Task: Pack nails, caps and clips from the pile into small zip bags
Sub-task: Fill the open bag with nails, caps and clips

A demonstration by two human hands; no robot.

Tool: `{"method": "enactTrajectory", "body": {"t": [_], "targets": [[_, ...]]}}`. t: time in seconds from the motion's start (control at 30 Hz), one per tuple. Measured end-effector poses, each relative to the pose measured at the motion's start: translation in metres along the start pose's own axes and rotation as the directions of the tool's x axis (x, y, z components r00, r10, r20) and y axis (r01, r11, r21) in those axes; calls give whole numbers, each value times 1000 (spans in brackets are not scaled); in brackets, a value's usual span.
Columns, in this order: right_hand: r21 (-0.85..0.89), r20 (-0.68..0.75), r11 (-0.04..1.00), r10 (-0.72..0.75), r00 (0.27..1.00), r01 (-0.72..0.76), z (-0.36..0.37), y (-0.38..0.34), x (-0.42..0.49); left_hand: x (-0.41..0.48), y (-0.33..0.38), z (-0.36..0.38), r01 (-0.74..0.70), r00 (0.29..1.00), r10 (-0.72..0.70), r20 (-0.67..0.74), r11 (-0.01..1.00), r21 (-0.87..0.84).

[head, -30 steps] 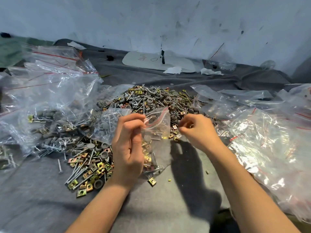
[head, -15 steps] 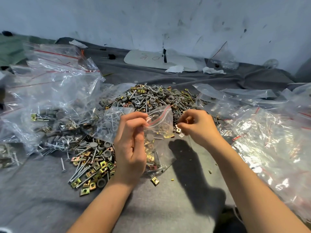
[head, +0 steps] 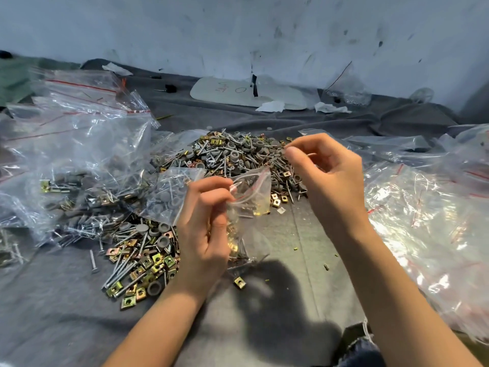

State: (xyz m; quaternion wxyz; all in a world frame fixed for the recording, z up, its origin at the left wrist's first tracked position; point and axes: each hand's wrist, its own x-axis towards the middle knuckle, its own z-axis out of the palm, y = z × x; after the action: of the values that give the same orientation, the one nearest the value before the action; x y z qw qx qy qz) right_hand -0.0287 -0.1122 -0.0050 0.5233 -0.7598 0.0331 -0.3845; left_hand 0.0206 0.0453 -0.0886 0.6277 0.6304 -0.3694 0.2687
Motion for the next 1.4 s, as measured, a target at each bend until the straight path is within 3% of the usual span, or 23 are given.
{"method": "enactTrajectory", "body": {"t": [0.07, 0.2, 0.47, 0.97, 1.27, 1.33, 1.4], "targets": [[-147, -22, 986, 77, 997, -80, -6, 15, 4, 0, 0, 1, 30, 999, -30, -14, 1000, -3], [-511, 124, 840, 281, 952, -181, -7, 53, 4, 1, -3, 0, 40, 999, -41, -30, 999, -25], [-713, 279, 698, 360, 890, -59, 0, 86, -1, 3, -2, -1, 47, 998, -48, -33, 999, -22], [-733, 345, 678, 296, 891, 58, 16, 76, -3, 1, -3, -2, 49, 998, -50, -34, 998, -28], [-786, 375, 594, 238, 896, 171, 18, 78, -3, 0, -4, -2, 65, 997, -66, -41, 997, -40], [-760, 346, 639, 242, 906, 120, 18, 83, -3, 1, -3, -2, 64, 997, -66, -41, 997, -36], [-693, 249, 720, 276, 929, -28, 15, 83, 0, 1, -2, -3, 65, 997, -67, -42, 997, -30]]}}
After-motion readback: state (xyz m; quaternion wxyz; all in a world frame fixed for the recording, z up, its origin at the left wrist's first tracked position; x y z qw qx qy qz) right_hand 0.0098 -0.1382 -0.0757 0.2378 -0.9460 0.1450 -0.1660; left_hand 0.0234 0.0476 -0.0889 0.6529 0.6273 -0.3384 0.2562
